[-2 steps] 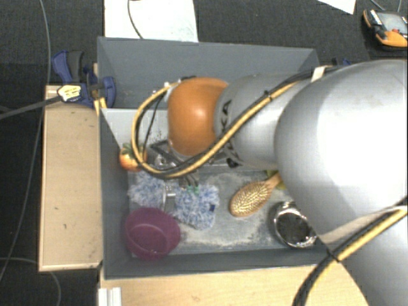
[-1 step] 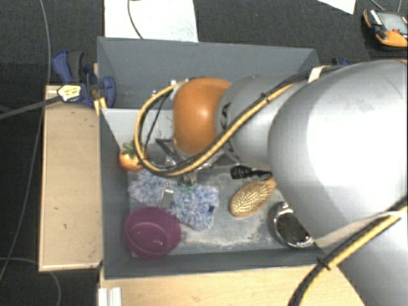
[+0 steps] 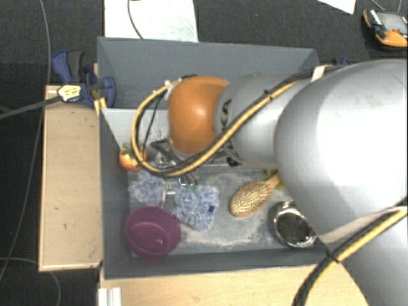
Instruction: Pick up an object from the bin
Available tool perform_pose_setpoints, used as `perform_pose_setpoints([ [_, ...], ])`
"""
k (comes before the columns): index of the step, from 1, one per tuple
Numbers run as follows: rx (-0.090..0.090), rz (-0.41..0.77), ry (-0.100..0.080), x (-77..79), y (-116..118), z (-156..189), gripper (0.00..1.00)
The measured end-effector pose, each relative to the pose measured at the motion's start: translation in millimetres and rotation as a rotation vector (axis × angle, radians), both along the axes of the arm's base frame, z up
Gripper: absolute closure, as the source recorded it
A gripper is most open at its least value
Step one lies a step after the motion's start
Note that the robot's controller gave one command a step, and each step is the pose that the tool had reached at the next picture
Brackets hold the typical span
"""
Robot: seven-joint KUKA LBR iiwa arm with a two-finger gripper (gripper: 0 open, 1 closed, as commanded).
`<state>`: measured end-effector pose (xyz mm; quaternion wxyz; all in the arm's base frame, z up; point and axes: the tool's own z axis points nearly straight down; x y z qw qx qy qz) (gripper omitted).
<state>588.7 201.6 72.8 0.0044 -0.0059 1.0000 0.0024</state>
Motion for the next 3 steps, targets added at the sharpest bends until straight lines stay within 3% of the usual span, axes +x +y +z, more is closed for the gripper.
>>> perform_pose_setpoints([
  [1, -0.002, -0.235, 0.001, -1.1, -7.6, -0.5, 0.0],
  [2, 0.003, -0.013, -0.005, 1.4, 0.1, 1.7, 1.0],
  [3, 0.003, -0.014, -0.005, 1.4, 0.1, 1.8, 1.0],
])
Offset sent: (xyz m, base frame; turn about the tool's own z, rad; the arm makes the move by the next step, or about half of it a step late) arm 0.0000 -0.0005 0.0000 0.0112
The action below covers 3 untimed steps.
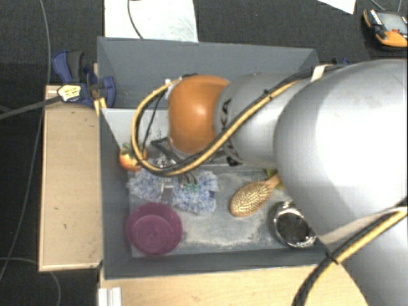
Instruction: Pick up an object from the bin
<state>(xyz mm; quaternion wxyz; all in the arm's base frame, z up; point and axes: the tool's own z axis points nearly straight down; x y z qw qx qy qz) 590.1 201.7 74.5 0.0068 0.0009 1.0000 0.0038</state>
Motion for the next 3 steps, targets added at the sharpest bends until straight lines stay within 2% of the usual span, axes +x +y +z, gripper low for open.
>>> perform_pose_setpoints([
  [3, 0.001, -0.002, -0.002, 0.1, -0.2, 54.0, 1.0],
])
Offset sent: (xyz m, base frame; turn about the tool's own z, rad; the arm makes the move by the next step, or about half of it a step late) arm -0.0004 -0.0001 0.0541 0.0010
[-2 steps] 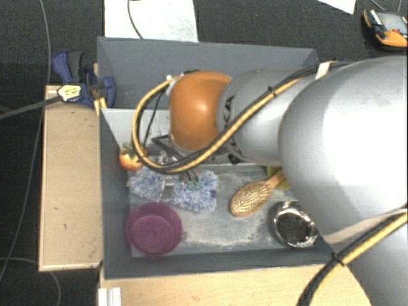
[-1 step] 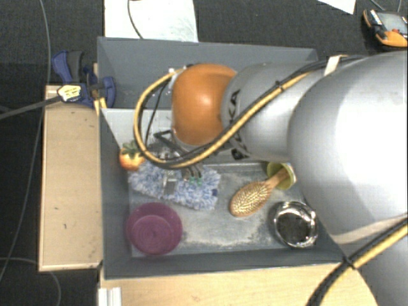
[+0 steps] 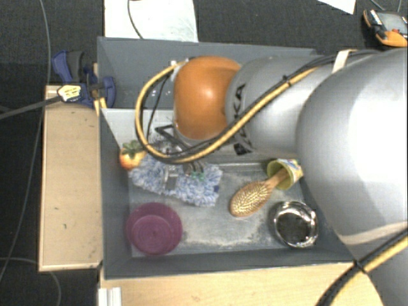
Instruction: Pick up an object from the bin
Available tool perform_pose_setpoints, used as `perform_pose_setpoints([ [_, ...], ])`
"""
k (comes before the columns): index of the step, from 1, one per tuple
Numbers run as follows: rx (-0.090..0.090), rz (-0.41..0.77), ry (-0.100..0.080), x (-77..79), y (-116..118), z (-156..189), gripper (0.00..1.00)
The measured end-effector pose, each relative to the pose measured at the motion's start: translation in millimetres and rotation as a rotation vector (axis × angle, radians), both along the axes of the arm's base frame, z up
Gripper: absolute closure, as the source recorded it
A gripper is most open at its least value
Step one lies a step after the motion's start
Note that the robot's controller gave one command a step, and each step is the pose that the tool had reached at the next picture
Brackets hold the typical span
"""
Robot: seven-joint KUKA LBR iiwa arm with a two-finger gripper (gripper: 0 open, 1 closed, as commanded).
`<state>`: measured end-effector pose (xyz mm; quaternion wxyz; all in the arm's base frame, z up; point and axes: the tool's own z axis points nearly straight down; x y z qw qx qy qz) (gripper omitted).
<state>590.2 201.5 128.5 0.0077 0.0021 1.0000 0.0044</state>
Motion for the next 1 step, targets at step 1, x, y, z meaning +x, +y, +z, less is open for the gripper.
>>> perform_pose_setpoints([
  [1, -0.001, -0.001, 0.003, -0.7, -0.4, 26.1, 1.0],
])
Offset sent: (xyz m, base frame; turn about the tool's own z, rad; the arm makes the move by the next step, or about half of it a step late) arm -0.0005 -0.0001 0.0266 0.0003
